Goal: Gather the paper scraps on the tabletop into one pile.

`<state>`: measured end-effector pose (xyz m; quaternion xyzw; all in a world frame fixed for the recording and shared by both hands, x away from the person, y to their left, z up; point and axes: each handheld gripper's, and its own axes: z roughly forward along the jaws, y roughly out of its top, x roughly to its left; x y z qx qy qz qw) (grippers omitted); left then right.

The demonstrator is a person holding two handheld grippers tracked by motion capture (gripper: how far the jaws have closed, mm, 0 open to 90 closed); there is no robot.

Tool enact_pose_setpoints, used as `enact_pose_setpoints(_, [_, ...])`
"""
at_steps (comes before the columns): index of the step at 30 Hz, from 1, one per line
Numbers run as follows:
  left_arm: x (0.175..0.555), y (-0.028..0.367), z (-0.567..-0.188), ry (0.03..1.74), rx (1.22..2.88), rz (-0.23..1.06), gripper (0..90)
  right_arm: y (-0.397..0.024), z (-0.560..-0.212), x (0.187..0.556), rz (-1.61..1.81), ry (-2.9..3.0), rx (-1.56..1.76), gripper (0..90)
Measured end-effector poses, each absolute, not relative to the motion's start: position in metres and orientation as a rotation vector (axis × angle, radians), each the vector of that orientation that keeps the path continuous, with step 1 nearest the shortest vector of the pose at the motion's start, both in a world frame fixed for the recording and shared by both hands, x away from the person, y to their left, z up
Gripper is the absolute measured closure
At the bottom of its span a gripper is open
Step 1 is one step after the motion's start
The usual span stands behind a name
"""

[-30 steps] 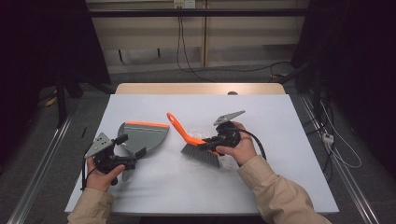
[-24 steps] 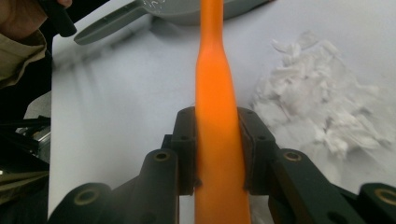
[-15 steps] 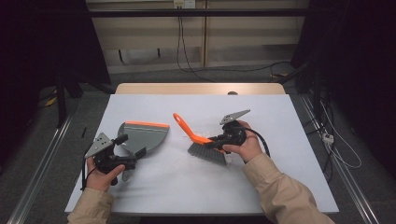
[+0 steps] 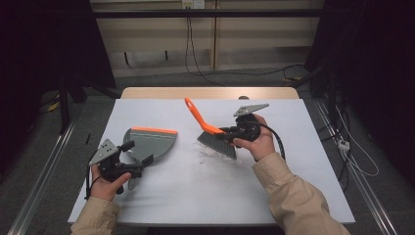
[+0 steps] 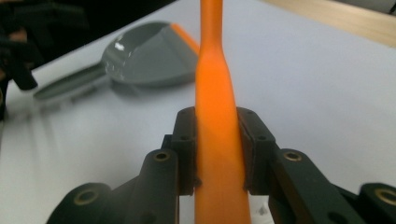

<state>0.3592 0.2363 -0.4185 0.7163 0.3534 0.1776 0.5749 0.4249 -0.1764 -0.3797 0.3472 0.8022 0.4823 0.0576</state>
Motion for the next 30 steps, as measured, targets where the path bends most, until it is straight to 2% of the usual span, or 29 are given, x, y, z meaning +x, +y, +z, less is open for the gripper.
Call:
enact_pose_setpoints(10, [0.358, 0.235, -0.418, 0.818, 1.681, 0.409, 3.1, -0.184, -0.371, 0.427, 1.392, 2.323, 1.127, 71.9])
enact_pose_setpoints(19, [0.358, 0.235, -0.417, 0.815, 1.673, 0.406, 3.1, -0.199, -0.365, 0.414, 1.361, 2.243, 1.194, 71.9])
enact_pose_setpoints(30, [0.356, 0.235, -0.416, 0.817, 1.676, 0.400, 3.1, -0.224, -0.393, 0.408, 1.251, 2.164, 1.308, 71.9])
